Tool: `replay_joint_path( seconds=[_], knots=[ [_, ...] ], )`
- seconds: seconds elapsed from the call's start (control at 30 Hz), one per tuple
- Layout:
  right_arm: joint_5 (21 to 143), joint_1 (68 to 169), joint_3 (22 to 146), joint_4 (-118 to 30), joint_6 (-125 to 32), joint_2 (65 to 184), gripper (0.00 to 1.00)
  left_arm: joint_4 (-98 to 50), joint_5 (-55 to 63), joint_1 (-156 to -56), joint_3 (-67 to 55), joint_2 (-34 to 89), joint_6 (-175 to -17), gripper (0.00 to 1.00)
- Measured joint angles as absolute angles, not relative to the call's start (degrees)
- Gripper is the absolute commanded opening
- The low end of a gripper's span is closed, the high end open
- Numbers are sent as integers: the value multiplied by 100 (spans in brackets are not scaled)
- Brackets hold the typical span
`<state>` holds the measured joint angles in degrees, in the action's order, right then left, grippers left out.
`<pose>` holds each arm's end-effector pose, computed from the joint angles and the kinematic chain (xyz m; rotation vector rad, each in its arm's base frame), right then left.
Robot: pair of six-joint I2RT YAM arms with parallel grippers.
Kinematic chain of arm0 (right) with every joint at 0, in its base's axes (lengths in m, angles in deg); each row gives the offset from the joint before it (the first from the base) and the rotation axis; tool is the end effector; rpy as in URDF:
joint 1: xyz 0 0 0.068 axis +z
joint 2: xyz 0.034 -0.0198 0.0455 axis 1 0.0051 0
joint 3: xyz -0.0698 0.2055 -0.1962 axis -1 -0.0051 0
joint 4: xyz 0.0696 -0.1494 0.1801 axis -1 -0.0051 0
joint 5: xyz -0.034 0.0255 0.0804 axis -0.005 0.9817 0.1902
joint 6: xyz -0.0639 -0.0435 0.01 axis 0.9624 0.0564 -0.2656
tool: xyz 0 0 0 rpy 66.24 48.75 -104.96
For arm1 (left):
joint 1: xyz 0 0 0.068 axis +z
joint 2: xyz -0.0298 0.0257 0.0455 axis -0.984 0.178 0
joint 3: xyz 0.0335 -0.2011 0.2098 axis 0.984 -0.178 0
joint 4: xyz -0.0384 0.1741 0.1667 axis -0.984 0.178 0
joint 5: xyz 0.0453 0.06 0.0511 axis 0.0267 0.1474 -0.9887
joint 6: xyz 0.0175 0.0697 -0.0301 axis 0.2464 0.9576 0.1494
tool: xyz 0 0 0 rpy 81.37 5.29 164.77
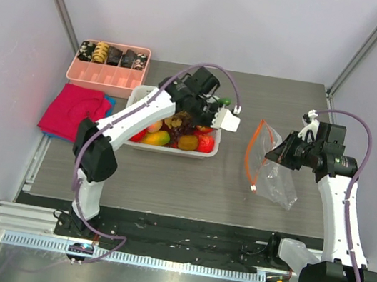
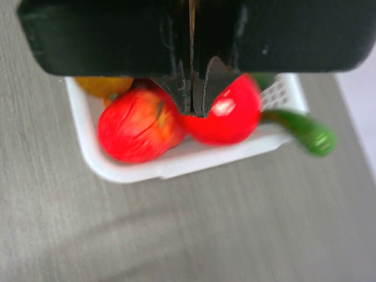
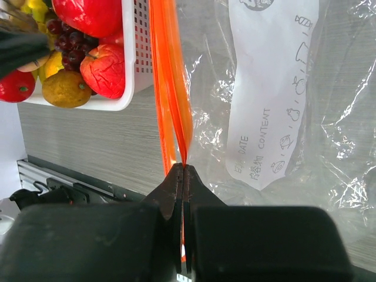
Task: Place the food in the zip-top bag and seal the zipper
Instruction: Pick up the fake fruit from the bin.
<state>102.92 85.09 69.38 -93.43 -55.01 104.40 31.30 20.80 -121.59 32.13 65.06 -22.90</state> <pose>0.1953 0.0164 0.3226 0.1885 2.3998 0.6899 0.3045 -0.3103 0.3156 2.0237 1.3962 -0.4074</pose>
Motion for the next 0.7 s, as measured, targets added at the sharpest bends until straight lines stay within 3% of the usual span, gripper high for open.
replay_joint_path(
  seconds=[0.37,0.7],
  knots=[
    [10937,8509,6938,-9017,-5831,10440,1,2907,2180,-11554,3534,5601,-2782,0],
    [12294,8509,6433,-7131,-7857,10110,1,763,2366,-11449,3449,4792,-6397,0]
  ],
)
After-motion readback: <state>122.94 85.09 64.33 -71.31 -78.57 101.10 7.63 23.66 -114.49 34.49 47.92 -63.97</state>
